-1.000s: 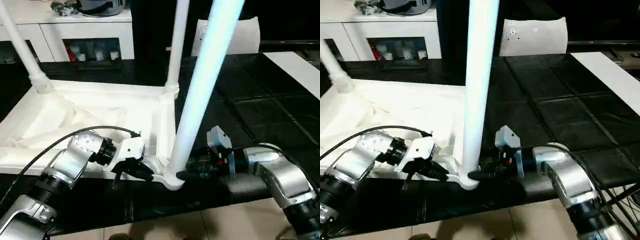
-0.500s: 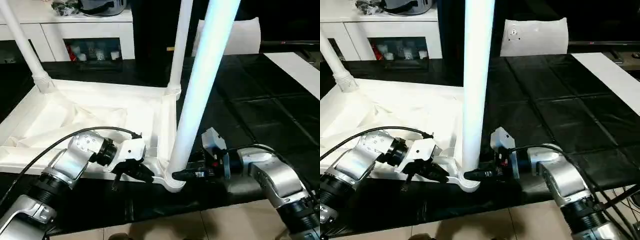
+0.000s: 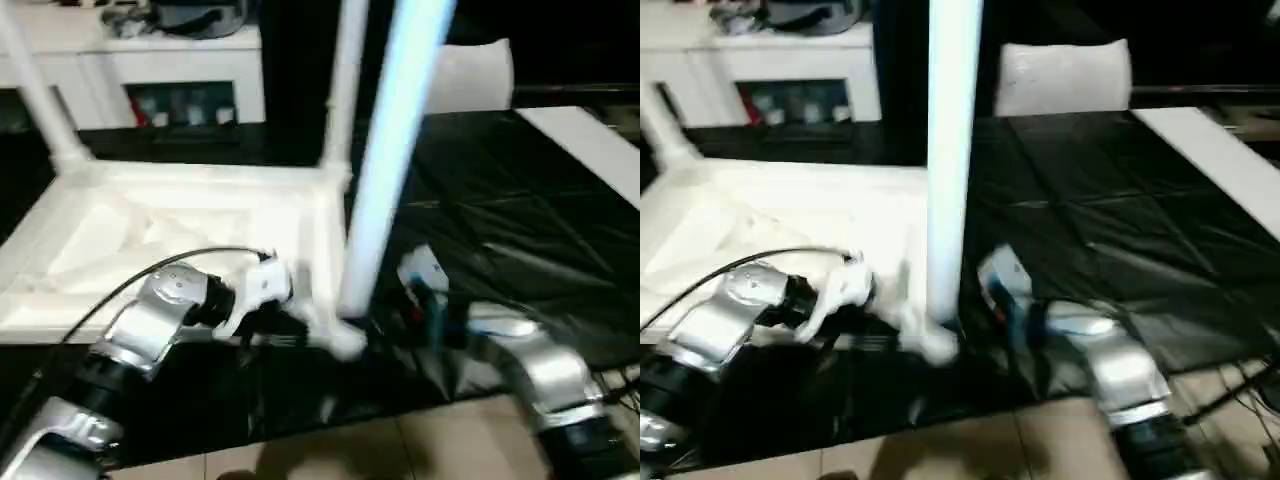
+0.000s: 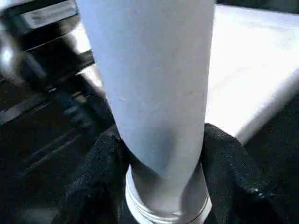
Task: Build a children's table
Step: Rotate leg to tighten
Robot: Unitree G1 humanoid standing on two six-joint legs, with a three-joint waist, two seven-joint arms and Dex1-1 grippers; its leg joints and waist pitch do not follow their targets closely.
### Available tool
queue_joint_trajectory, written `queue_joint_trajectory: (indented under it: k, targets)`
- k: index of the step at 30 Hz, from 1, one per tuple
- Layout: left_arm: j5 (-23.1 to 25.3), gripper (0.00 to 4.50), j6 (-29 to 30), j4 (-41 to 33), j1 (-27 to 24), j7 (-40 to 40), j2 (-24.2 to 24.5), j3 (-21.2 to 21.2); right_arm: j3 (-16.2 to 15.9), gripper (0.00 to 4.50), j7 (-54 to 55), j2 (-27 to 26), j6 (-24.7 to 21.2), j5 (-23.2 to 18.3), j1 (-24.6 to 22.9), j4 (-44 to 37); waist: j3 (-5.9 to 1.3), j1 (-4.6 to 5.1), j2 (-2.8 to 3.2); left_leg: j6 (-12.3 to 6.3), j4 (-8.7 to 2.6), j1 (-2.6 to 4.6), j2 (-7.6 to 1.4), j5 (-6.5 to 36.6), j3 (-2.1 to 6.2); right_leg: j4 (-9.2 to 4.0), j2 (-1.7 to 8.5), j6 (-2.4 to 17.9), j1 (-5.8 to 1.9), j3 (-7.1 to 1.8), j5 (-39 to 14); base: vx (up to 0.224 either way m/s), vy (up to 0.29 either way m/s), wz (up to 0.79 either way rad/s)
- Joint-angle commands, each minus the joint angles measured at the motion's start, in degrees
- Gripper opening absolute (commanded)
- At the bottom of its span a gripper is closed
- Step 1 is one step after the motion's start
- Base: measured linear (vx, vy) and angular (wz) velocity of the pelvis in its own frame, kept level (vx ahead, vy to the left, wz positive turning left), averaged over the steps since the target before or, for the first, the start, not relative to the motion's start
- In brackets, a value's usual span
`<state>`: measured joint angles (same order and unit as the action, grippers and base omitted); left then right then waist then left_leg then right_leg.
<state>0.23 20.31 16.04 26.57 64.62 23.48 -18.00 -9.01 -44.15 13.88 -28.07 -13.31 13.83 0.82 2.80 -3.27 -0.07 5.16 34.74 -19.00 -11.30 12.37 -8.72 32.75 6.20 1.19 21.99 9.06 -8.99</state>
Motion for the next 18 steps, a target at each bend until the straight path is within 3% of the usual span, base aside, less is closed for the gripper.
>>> queue_joint_trajectory:
  k: [1, 3, 4, 5, 6, 7, 8, 9, 10, 11, 13, 14, 15, 17, 18]
  targets:
    - [-2.54, 0.00, 5.32, -1.59, 2.16, -10.54, -7.74, 2.58, -3.83, 1.96, 7.24, -6.73, -4.31, 0.97, 1.83, 1.40, -2.51, 1.07, 0.41, 0.83, -4.62, 0.37, -1.62, 22.79, 0.92, -7.24, 2.96, -1.08, -2.03, -1.27, -37.32, 0.000, 0.000, 0.00]
    - [-2.06, 0.00, 7.25, -0.64, 3.63, -15.35, -10.54, 4.07, -2.95, 1.96, 13.08, -10.26, -5.38, 2.44, 3.19, 3.33, -2.63, 2.54, 0.41, 1.09, -4.81, -0.10, -1.97, 25.07, 1.60, -7.24, 3.05, -1.08, -2.80, -0.25, -35.71, 0.000, 0.000, 0.00]
    - [-1.46, 0.00, 8.07, -0.10, 4.40, -17.52, -11.81, 4.56, -2.30, 1.95, 16.25, -12.12, -5.87, 3.20, 4.10, 4.63, -2.51, 3.27, 1.14, 0.97, -5.53, -0.63, -2.66, 27.65, 2.26, -6.76, 3.14, -1.24, -3.71, -0.06, -33.83, 0.000, 0.000, 0.00]
    - [-0.94, 0.00, 8.40, 0.43, 5.06, -19.45, -12.89, 4.97, -1.50, 1.95, 18.83, -13.96, -6.26, 3.34, 4.92, 5.79, -2.22, 4.41, 1.34, 0.93, -6.67, -1.13, -3.63, 31.64, 2.78, -5.81, 2.94, -0.77, -4.30, -0.22, -31.12, 0.000, 0.000, 0.00]
    - [-0.54, 0.00, 8.85, 0.71, 5.54, -21.15, -13.96, 5.57, -0.64, 1.95, 21.33, -15.65, -7.12, 3.69, 5.57, 6.50, -2.24, 4.58, 1.34, 1.12, -6.86, -1.07, -3.78, 33.22, 2.89, -5.52, 2.98, -0.62, -4.42, -0.55, -30.38, 0.000, 0.000, 0.00]
    - [-0.41, 0.00, 9.26, 1.03, 5.98, -22.52, -14.85, 6.16, -0.11, 1.95, 23.06, -16.78, -7.62, 4.07, 6.17, 7.16, -2.30, 4.99, 0.81, 1.24, -6.20, -0.17, -2.93, 33.23, 2.46, -6.12, 3.42, -0.09, -3.49, -1.16, -31.73, 0.000, 0.000, 0.00]
    - [0.08, 0.00, 9.19, 1.45, 6.60, -24.31, -15.78, 6.49, 0.07, 1.95, 24.80, -17.91, -7.22, 4.75, 6.92, 8.00, -2.39, 5.22, 0.36, 1.06, -4.76, 0.32, -1.26, 28.66, 1.78, -7.59, 4.25, -0.11, -2.60, -0.85, -36.50, 0.000, 0.000, 0.00]
    - [0.24, 0.00, 9.01, 1.55, 6.72, -24.62, -15.88, 6.43, 0.03, 1.95, 24.99, -18.07, -6.90, 4.85, 7.07, 8.18, -2.48, 5.16, 0.27, 0.78, -4.38, 0.21, -0.80, 25.86, 1.58, -7.87, 4.46, -0.28, -2.54, -0.77, -37.81, 0.000, 0.000, 0.00]
    - [0.42, 0.00, 9.25, 1.37, 6.74, -24.97, -16.03, 6.42, 0.08, 1.95, 25.33, -18.32, -6.94, 5.00, 7.11, 8.15, -2.82, 4.84, 0.27, -0.07, -4.24, -0.53, -0.64, 20.78, 1.34, -7.67, 4.56, -0.22, -2.94, -1.14, -36.45, 0.000, 0.000, 0.00]
    - [0.56, 0.00, 9.42, 1.24, 6.72, -25.15, -16.13, 6.37, 0.28, 2.30, 25.70, -18.57, -5.81, 5.19, 7.17, 8.32, -2.87, 4.67, 0.31, -0.39, -4.47, -0.83, -0.81, 19.02, 1.32, -7.40, 4.41, 0.07, -3.02, -1.37, -34.82, 0.000, 0.000, 0.00]
    - [0.78, 0.00, 9.37, 0.96, 6.61, -25.38, -16.14, 6.16, 1.26, 2.65, 26.41, -19.26, -3.31, 5.25, 7.30, 8.45, -3.45, 4.12, 0.47, -1.06, -4.87, -1.48, -1.50, 13.39, 1.15, -5.77, 3.87, 2.77, -3.03, -2.37, -25.52, 0.000, 0.000, 0.00]
    - [1.15, 0.00, 8.44, 0.62, 6.38, -24.70, -15.32, 5.44, 1.84, 2.72, 26.12, -19.23, -1.98, 5.29, 7.28, 8.02, -3.81, 3.79, 0.60, -1.39, -4.82, -1.68, -1.73, 10.08, 1.03, -4.74, 3.61, 5.05, -3.01, -2.86, -19.32, 0.058, -0.014, 0.03]
    - [1.45, 0.00, 7.88, 0.57, 6.33, -24.30, -14.80, 5.04, 2.18, 2.72, 26.03, -19.14, -1.59, 5.34, 7.26, 7.83, -4.19, 3.55, 0.32, -2.19, -4.58, -1.70, -1.84, 6.36, 0.86, -3.62, 3.35, 7.32, -2.99, -3.17, -13.73, 0.064, -0.018, 0.06]
    - [1.46, 0.00, 7.66, 0.54, 6.14, -24.10, -14.27, 5.02, 2.57, 3.10, 25.89, -18.76, -0.54, 5.46, 7.07, 7.52, -4.22, 3.38, 0.44, -3.14, -4.17, -1.75, -1.57, 2.93, 0.57, -2.78, 3.13, 9.51, -2.74, -3.65, -8.83, 0.067, -0.021, 0.03]
    - [1.29, 0.00, 6.80, 0.60, 5.93, -23.18, -13.53, 4.93, 2.36, 3.13, 24.77, -17.65, 0.57, 5.62, 6.76, 6.86, -4.53, 2.90, -0.14, -5.09, -3.66, -2.44, -1.17, -2.07, 0.36, -1.63, 3.06, 11.20, -3.24, -4.08, -2.63, 0.057, -0.030, -0.03]
